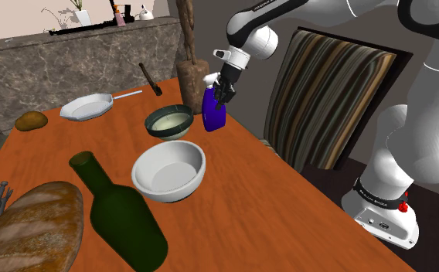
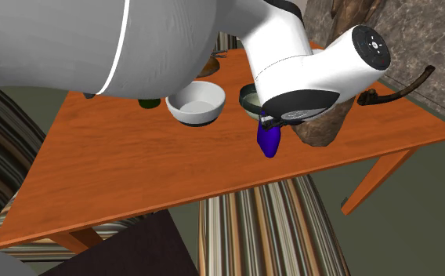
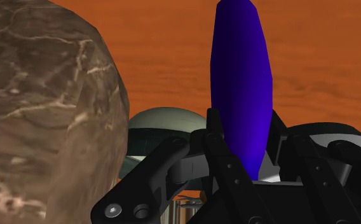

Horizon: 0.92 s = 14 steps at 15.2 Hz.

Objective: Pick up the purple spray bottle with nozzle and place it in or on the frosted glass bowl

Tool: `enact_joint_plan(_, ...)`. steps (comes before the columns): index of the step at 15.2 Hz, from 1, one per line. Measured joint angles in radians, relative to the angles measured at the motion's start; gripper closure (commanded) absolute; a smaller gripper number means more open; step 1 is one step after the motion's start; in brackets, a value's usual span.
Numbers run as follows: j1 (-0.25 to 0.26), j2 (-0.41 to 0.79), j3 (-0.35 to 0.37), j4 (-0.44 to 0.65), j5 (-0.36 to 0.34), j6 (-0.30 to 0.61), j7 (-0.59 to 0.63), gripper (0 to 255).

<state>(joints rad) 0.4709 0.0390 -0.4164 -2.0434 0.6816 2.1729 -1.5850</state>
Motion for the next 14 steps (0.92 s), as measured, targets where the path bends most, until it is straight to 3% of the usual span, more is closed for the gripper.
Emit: enact_joint_plan(14,-0.002,-0.059,-0.003,0.099,-0.082,-0.12,0.112,255)
